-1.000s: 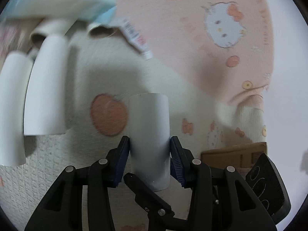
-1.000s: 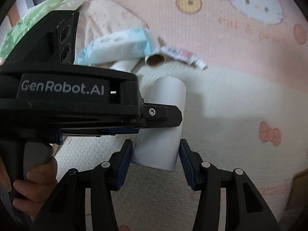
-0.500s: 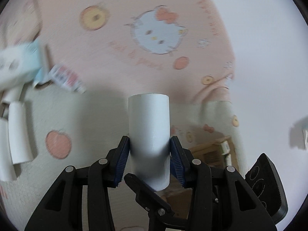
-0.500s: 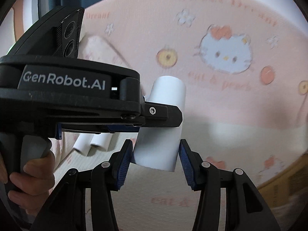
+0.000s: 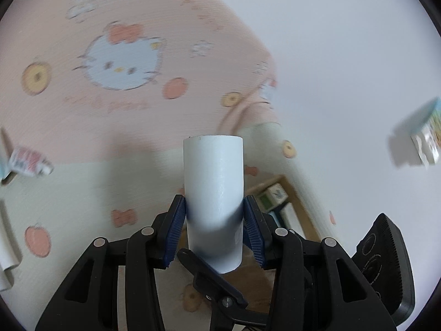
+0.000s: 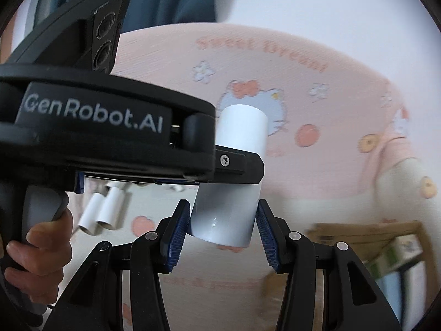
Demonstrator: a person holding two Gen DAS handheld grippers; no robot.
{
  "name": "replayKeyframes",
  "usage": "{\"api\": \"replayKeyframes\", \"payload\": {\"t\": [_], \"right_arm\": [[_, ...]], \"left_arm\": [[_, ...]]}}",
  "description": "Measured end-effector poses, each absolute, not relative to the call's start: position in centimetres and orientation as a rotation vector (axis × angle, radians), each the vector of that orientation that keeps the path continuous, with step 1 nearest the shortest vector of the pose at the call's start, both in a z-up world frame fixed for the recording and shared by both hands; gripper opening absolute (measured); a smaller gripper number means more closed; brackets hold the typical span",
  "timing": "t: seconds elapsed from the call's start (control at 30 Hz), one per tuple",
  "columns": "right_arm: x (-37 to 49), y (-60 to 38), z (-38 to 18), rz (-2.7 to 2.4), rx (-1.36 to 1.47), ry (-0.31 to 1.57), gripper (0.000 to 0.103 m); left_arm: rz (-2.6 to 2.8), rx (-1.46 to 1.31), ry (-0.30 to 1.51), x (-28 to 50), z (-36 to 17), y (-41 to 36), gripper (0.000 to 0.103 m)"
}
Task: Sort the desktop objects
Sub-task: 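Carry the upright tube with the left gripper over the cardboard box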
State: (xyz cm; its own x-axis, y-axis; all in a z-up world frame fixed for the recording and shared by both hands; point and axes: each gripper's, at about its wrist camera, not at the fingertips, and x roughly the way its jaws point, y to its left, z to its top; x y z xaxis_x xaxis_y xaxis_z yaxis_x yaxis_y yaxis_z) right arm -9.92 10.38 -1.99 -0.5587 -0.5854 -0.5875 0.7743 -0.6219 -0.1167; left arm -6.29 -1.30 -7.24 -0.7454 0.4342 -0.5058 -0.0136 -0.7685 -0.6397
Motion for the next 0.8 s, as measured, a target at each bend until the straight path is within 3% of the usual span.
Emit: {"api": "replayKeyframes", "payload": {"t": [0.3, 0.8], "right_arm": [[-11.0, 15.3, 0.3, -2.329, 0.635, 0.512, 0.047], [-14.3, 21.1, 1.0, -2.359, 0.722, 0.490, 0.047]], "left_arm": [[2.463, -1.001, -0.771, -9.4, -4.3, 4.4, 0.047], [2.332, -1.115, -0.729, -13.1, -4.8, 10.4, 0.047]]}}
